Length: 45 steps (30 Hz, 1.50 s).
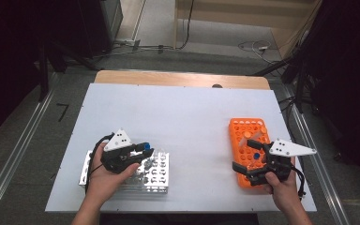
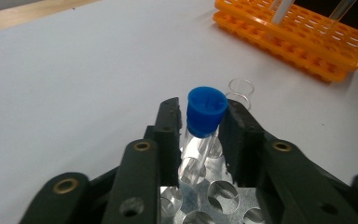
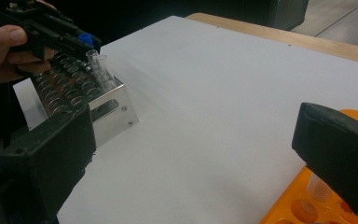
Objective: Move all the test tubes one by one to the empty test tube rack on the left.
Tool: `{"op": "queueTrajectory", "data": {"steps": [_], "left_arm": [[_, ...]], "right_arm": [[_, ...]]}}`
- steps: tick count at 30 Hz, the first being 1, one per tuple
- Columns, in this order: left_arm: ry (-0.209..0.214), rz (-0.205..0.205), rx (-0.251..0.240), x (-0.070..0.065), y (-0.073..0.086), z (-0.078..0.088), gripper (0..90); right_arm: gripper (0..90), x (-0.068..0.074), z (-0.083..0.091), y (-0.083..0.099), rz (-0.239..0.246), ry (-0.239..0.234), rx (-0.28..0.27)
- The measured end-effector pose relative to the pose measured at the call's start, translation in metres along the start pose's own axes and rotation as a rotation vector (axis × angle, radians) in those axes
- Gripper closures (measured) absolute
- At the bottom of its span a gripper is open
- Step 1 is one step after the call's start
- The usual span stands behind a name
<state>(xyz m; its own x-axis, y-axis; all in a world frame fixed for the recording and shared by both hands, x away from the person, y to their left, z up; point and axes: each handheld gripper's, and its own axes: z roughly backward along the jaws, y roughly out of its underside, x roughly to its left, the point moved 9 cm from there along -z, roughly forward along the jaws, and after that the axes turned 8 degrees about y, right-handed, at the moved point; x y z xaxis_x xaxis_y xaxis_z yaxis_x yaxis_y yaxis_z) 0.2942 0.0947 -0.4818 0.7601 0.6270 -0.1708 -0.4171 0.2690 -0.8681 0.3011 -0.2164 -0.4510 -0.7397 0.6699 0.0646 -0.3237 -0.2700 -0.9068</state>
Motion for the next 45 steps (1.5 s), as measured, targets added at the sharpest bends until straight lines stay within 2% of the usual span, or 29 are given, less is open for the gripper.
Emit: {"op": "queueTrajectory", "data": {"steps": [5,9,14,22,26,29,35,40,45], "left_arm": [[0.014,0.031,-0.044,0.001,-0.005,0.006,58.8],[0.037,0.056,-0.102,0.0,-0.011,0.011,44.3],[0.039,0.048,-0.15,-0.003,-0.017,0.017,24.3],[0.087,0.033,-0.195,-0.01,-0.023,0.021,0.8],[0.094,0.024,-0.206,-0.011,-0.025,0.023,0.0],[0.082,0.029,-0.201,-0.009,-0.024,0.023,0.0],[0.075,0.026,-0.194,-0.01,-0.024,0.022,0.0],[0.069,0.03,-0.187,-0.009,-0.023,0.021,0.0],[0.068,0.03,-0.185,-0.009,-0.023,0.02,0.0]], "right_arm": [[0.0,-0.005,0.005,-0.001,-0.009,0.012,-0.012],[0.0,-0.01,0.008,0.001,-0.014,0.023,-0.013],[2.6,-0.018,0.01,0.009,-0.017,0.055,0.003],[4.5,-0.042,0.007,0.034,-0.065,0.097,0.047],[10.8,-0.049,0.004,0.046,-0.087,0.106,0.072],[16.4,-0.054,0.004,0.056,-0.099,0.115,0.1],[38.1,-0.055,0.004,0.069,-0.097,0.085,0.147],[50.3,-0.059,0.006,0.073,-0.098,0.091,0.169],[57.8,-0.06,0.004,0.077,-0.081,0.109,0.197]]}}
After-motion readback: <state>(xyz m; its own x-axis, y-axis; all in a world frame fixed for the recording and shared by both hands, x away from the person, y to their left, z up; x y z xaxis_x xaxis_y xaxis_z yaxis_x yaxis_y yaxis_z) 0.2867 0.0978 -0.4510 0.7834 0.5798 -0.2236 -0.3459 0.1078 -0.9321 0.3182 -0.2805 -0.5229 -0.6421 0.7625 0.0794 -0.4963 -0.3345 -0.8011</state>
